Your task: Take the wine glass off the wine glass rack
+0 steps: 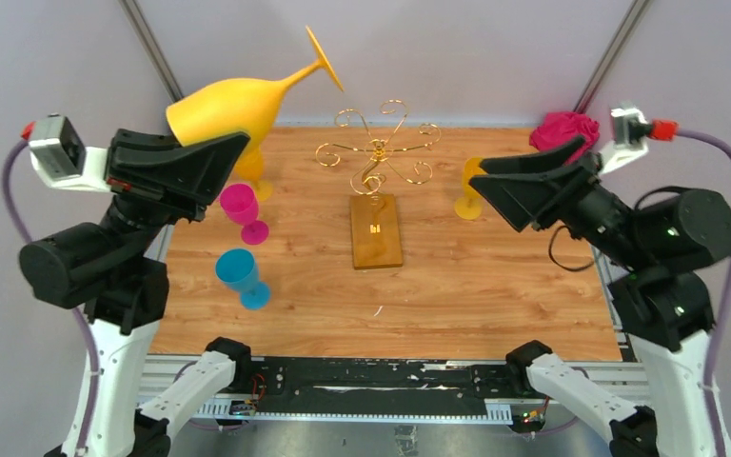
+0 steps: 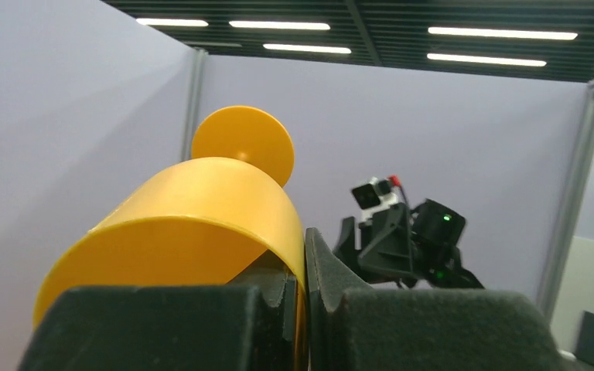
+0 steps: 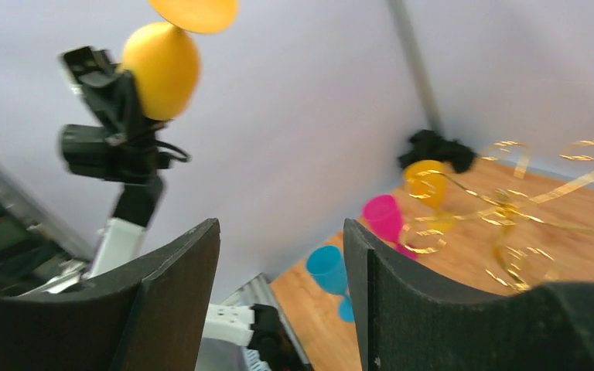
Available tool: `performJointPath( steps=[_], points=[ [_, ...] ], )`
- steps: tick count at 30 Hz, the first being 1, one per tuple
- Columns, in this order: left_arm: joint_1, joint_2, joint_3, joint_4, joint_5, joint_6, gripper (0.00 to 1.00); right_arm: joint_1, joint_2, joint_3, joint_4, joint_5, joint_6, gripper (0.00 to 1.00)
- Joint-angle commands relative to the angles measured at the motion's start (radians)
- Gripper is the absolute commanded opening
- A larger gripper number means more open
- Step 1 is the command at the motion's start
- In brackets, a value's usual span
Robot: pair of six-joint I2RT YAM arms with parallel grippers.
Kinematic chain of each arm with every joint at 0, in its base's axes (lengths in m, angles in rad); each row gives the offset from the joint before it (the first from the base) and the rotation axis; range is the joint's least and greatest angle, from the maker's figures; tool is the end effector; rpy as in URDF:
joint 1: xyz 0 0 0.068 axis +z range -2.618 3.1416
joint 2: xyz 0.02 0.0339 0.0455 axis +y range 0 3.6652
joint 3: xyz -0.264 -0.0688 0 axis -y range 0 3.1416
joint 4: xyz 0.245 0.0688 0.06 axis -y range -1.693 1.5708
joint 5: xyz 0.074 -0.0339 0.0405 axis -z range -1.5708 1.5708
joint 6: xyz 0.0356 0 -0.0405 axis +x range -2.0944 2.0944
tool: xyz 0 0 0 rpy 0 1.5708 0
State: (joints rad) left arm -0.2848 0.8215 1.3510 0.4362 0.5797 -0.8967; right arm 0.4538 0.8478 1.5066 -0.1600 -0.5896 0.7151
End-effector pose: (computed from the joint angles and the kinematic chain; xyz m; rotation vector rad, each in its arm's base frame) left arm 0.0716 -0.0413 0.5677 0.3861 0.7858 -1.2864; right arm 0.0752 0.0587 0.5584 -0.4258 1.1966 1.3368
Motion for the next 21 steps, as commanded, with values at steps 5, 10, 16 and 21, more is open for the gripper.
performJointPath(
  steps=[5,10,16,21],
  points=[
    [0.001,0.120,0.310,-0.696,-0.199,0.286,0.00,-0.009,-0.034,0.268,-0.697,0.571,-0.289,0.65],
    [-0.002,0.218,0.443,-0.811,-0.178,0.289,0.00,-0.009,0.001,0.328,-0.828,0.753,-0.303,0.65],
    [-0.075,0.377,0.659,-0.908,-0.198,0.315,0.00,-0.009,0.024,0.287,-0.849,0.821,-0.317,0.66],
    [-0.165,0.530,0.818,-0.942,-0.209,0.335,0.00,-0.010,0.024,0.259,-0.839,0.839,-0.329,0.66]
  ],
)
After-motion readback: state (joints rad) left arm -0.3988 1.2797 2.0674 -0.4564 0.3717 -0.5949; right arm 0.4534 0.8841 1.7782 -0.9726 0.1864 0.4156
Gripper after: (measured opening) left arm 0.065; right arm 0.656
